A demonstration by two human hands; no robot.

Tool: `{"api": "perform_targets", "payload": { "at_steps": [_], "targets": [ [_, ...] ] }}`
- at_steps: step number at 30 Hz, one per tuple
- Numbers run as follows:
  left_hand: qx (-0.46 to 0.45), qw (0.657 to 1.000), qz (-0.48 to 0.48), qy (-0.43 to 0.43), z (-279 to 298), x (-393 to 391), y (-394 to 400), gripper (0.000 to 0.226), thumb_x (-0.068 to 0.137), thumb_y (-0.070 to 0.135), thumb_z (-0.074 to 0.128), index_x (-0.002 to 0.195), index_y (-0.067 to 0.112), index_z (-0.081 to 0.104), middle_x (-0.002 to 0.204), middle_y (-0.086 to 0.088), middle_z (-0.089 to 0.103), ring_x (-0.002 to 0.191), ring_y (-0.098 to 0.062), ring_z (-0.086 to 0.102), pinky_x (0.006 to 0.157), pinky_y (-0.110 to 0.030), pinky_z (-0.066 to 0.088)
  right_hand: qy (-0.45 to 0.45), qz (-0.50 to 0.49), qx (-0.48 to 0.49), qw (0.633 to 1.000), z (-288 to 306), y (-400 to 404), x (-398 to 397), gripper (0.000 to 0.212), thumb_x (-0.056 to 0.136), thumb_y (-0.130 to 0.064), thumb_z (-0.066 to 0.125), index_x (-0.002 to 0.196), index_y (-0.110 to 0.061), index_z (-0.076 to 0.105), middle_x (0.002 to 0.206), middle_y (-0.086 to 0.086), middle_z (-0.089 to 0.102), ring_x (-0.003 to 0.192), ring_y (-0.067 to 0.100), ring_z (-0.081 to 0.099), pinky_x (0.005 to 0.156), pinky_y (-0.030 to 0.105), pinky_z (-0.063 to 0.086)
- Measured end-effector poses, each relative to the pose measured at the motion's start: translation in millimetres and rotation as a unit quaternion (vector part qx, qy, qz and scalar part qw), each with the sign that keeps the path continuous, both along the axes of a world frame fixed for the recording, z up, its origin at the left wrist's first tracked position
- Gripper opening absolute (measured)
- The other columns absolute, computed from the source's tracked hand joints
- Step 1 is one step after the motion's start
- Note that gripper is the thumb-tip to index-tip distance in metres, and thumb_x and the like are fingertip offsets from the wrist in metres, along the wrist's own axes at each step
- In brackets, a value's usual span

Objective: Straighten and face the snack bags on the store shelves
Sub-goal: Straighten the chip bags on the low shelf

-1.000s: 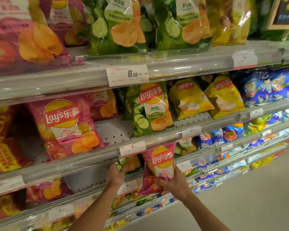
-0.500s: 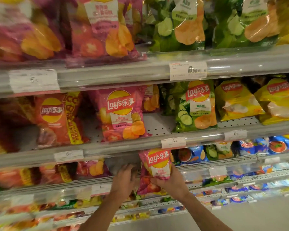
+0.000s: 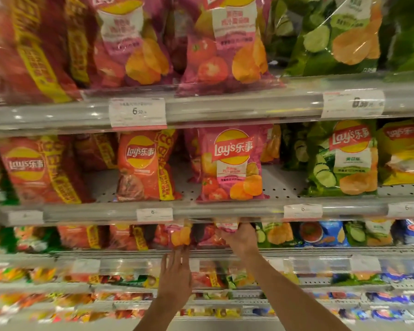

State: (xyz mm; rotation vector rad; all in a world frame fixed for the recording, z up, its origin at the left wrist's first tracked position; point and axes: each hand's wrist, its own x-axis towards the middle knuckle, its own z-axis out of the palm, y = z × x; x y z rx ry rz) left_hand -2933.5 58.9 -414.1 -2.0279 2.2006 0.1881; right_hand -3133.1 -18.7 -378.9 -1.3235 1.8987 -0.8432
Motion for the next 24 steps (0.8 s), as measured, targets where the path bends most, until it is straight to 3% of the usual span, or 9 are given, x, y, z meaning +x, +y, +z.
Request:
{"api": "perform_targets", "payload": {
  "at_steps": [3, 8, 12, 16, 18, 21, 24],
  "targets": [
    [-0.003, 1.0, 0.003, 0.01, -4.3, 0.5, 0.4, 0.07, 0.103, 0.036, 0.032, 0.158, 0.014, -0.005, 0.166, -0.012, -0.003, 0.154, -0.029, -0.001, 0.125, -0.046, 0.0, 0.021, 0.013, 0.003, 1.0, -11.8, -4.4, 5.1, 0.073, 0.066, -0.058, 0.088, 0.124, -0.02, 0.064, 0.115, -0.002, 0.073, 0.109, 0.023, 0.068, 0.093, 0.04, 0.057],
    [-0.03, 0.999, 0.003, 0.039, -9.0, 4.3, 2.6, 0.072, 0.101, 0.036, 0.038, 0.158, 0.018, -0.003, 0.165, -0.004, 0.004, 0.153, -0.025, 0.003, 0.125, -0.047, 0.006, 0.021, 0.039, 0.018, 0.999, -27.3, -0.3, 13.0, 0.087, 0.064, -0.057, 0.088, 0.134, -0.021, 0.051, 0.122, 0.002, 0.068, 0.113, 0.023, 0.066, 0.096, 0.044, 0.056],
    [-0.03, 0.998, 0.007, 0.051, -7.4, 1.7, 1.3, 0.076, 0.1, 0.038, 0.043, 0.159, 0.018, -0.001, 0.163, -0.003, 0.005, 0.152, -0.026, 0.005, 0.124, -0.047, 0.008, 0.076, 0.046, 0.058, 0.994, -23.6, -5.0, 17.6, 0.094, 0.07, -0.067, 0.079, 0.144, -0.022, 0.041, 0.131, 0.002, 0.063, 0.117, 0.025, 0.063, 0.095, 0.041, 0.056],
    [-0.031, 0.998, 0.006, 0.06, -5.9, 0.0, 1.9, 0.075, 0.099, 0.038, 0.044, 0.158, 0.017, 0.003, 0.159, -0.004, 0.011, 0.15, -0.026, 0.01, 0.124, -0.046, 0.013, 0.138, 0.091, 0.132, 0.977, -23.5, -11.8, 16.0, 0.11, 0.074, -0.077, 0.069, 0.154, -0.013, 0.027, 0.147, 0.013, 0.05, 0.137, 0.032, 0.046, 0.11, 0.044, 0.045],
    [-0.038, 0.997, 0.008, 0.065, -6.3, -0.6, 3.1, 0.075, 0.098, 0.038, 0.046, 0.158, 0.017, 0.005, 0.158, -0.003, 0.013, 0.149, -0.025, 0.013, 0.123, -0.045, 0.016, 0.19, 0.108, 0.138, 0.966, -24.1, -9.0, 14.2, 0.115, 0.075, -0.083, 0.06, 0.154, -0.007, 0.027, 0.154, 0.015, 0.04, 0.143, 0.034, 0.036, 0.116, 0.043, 0.036],
    [-0.052, 0.995, 0.017, 0.08, -4.5, -3.3, 3.8, 0.073, 0.098, 0.038, 0.048, 0.157, 0.018, 0.01, 0.158, -0.004, 0.016, 0.149, -0.026, 0.015, 0.122, -0.044, 0.02, 0.22, 0.112, 0.131, 0.96, -21.9, 0.4, 12.4, 0.117, 0.075, -0.09, 0.05, 0.152, -0.003, 0.032, 0.154, 0.017, 0.04, 0.143, 0.036, 0.035, 0.119, 0.044, 0.032],
    [-0.067, 0.993, 0.031, 0.088, -4.4, -7.8, 2.9, 0.07, 0.098, 0.037, 0.05, 0.156, 0.018, 0.016, 0.156, -0.005, 0.023, 0.147, -0.025, 0.021, 0.12, -0.041, 0.027, 0.202, 0.114, 0.087, 0.969, -19.9, 15.4, 6.5, 0.099, 0.078, -0.082, 0.058, 0.141, -0.006, 0.046, 0.14, 0.015, 0.049, 0.134, 0.035, 0.043, 0.113, 0.043, 0.038]
  ]
}}
